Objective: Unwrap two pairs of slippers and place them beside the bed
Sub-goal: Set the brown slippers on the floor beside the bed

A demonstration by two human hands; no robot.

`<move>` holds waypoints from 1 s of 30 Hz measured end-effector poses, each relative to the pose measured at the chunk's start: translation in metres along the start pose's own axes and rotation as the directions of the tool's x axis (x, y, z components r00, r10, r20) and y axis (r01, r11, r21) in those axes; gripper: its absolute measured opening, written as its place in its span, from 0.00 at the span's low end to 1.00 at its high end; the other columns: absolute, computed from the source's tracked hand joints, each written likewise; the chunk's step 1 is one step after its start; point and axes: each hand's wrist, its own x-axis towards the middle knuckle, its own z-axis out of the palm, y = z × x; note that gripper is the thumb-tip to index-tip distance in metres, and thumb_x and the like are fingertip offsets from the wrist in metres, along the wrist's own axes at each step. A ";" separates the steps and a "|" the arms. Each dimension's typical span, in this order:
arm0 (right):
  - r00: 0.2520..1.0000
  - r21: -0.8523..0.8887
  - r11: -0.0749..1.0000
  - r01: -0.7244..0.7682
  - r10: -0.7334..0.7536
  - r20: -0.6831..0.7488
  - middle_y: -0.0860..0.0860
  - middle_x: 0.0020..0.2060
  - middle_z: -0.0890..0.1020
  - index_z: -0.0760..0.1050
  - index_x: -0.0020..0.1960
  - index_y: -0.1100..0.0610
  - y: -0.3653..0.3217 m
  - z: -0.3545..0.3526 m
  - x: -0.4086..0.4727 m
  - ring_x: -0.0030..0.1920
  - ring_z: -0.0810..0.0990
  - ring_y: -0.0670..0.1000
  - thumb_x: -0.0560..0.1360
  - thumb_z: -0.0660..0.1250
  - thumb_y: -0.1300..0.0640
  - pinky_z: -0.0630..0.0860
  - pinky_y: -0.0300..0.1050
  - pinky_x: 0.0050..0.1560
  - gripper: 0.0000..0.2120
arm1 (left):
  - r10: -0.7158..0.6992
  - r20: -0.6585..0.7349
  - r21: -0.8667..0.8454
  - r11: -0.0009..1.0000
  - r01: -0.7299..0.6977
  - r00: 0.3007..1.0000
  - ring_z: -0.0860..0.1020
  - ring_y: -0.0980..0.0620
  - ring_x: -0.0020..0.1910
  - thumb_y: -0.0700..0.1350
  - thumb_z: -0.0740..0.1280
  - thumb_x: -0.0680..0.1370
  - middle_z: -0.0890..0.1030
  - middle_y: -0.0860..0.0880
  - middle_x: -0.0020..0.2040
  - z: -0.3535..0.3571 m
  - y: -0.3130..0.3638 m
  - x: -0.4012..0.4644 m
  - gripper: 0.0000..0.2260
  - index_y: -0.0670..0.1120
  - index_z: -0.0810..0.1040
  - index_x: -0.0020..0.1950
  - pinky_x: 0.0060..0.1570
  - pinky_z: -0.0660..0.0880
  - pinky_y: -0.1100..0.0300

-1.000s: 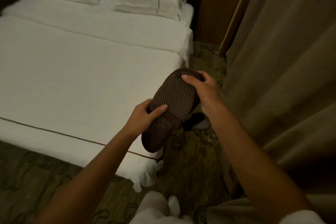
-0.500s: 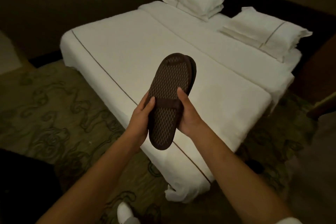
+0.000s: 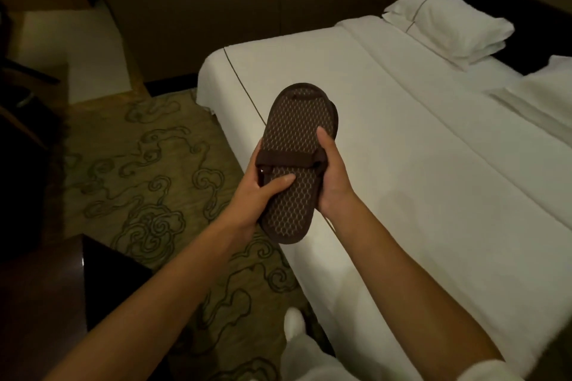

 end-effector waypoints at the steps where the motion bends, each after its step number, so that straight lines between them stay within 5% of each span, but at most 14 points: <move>1: 1.000 -0.024 1.000 -0.008 0.009 0.013 0.58 0.59 0.86 0.86 0.57 0.52 -0.002 0.007 0.022 0.58 0.86 0.59 0.70 0.73 0.36 0.83 0.54 0.54 0.24 | 0.001 -0.049 -0.010 1.000 -0.002 0.999 0.82 0.52 0.61 0.48 0.80 0.70 0.83 0.57 0.62 -0.011 0.004 0.016 0.30 0.71 0.74 0.65 0.53 0.82 0.55; 7: 0.983 -0.209 0.972 -0.104 0.132 0.125 0.54 0.56 0.87 0.77 0.69 0.51 -0.014 0.069 0.156 0.55 0.87 0.55 0.75 0.65 0.31 0.84 0.50 0.49 0.32 | -0.103 -0.246 -0.011 0.995 0.103 0.964 0.84 0.49 0.57 0.50 0.80 0.69 0.87 0.51 0.56 -0.083 0.043 0.106 0.21 0.51 0.82 0.60 0.51 0.82 0.56; 11: 0.953 -0.259 0.959 -0.117 0.182 0.241 0.52 0.56 0.87 0.84 0.60 0.44 -0.022 0.126 0.225 0.55 0.86 0.54 0.75 0.60 0.28 0.83 0.49 0.52 0.27 | -0.103 -0.356 -0.053 0.994 0.090 0.929 0.85 0.49 0.56 0.45 0.78 0.70 0.87 0.48 0.56 -0.137 0.076 0.154 0.18 0.47 0.84 0.59 0.49 0.82 0.58; 14: 0.924 -0.202 0.961 -0.187 0.242 0.296 0.55 0.59 0.86 0.86 0.58 0.48 -0.014 0.157 0.278 0.59 0.85 0.57 0.68 0.65 0.24 0.83 0.53 0.54 0.33 | -0.097 -0.403 -0.116 0.992 0.054 0.910 0.85 0.50 0.53 0.43 0.78 0.67 0.87 0.49 0.53 -0.181 0.099 0.192 0.14 0.51 0.87 0.51 0.46 0.82 0.57; 17: 0.879 -0.200 0.949 -0.245 0.304 0.366 0.58 0.59 0.85 0.86 0.58 0.51 0.008 0.190 0.335 0.58 0.85 0.59 0.59 0.72 0.23 0.82 0.55 0.54 0.40 | -0.096 -0.417 -0.185 0.982 0.019 0.904 0.85 0.49 0.54 0.43 0.79 0.65 0.87 0.48 0.55 -0.230 0.116 0.236 0.21 0.49 0.84 0.57 0.47 0.82 0.56; 20: 0.861 -0.211 0.945 -0.250 0.317 0.398 0.58 0.58 0.86 0.86 0.58 0.49 0.026 0.233 0.394 0.58 0.86 0.59 0.59 0.73 0.24 0.82 0.55 0.55 0.37 | -0.110 -0.410 -0.219 0.976 0.019 0.905 0.86 0.49 0.51 0.41 0.76 0.68 0.87 0.47 0.52 -0.287 0.131 0.284 0.18 0.46 0.83 0.57 0.45 0.82 0.56; 23: 0.887 -0.224 0.940 -0.256 0.321 0.331 0.60 0.60 0.84 0.81 0.64 0.52 0.035 0.282 0.449 0.61 0.84 0.61 0.57 0.77 0.26 0.80 0.60 0.61 0.44 | -0.153 -0.375 -0.160 0.982 0.099 0.914 0.86 0.48 0.52 0.43 0.76 0.68 0.87 0.47 0.52 -0.349 0.156 0.330 0.19 0.44 0.82 0.58 0.47 0.82 0.55; 26: 0.907 -0.212 0.941 -0.264 0.317 0.278 0.59 0.57 0.86 0.79 0.64 0.53 0.036 0.335 0.500 0.56 0.86 0.60 0.56 0.78 0.27 0.83 0.57 0.53 0.45 | -0.164 -0.333 -0.088 0.986 0.143 0.928 0.86 0.49 0.52 0.44 0.76 0.68 0.88 0.49 0.50 -0.408 0.191 0.373 0.12 0.50 0.86 0.52 0.50 0.81 0.54; 28: 0.927 -0.168 0.953 -0.251 0.287 0.240 0.58 0.55 0.87 0.78 0.65 0.52 0.034 0.363 0.535 0.55 0.86 0.60 0.55 0.78 0.28 0.84 0.56 0.50 0.45 | -0.098 -0.333 0.054 0.991 0.123 0.938 0.85 0.54 0.51 0.46 0.75 0.71 0.88 0.53 0.49 -0.437 0.211 0.403 0.08 0.55 0.88 0.47 0.52 0.80 0.55; 30: 0.944 -0.122 0.962 -0.244 0.265 0.198 0.58 0.59 0.85 0.78 0.67 0.52 0.026 0.388 0.573 0.60 0.84 0.62 0.58 0.77 0.29 0.81 0.60 0.58 0.44 | 0.027 -0.359 0.241 0.968 0.064 0.933 0.84 0.56 0.51 0.48 0.74 0.72 0.87 0.54 0.50 -0.459 0.223 0.436 0.09 0.52 0.86 0.51 0.53 0.79 0.57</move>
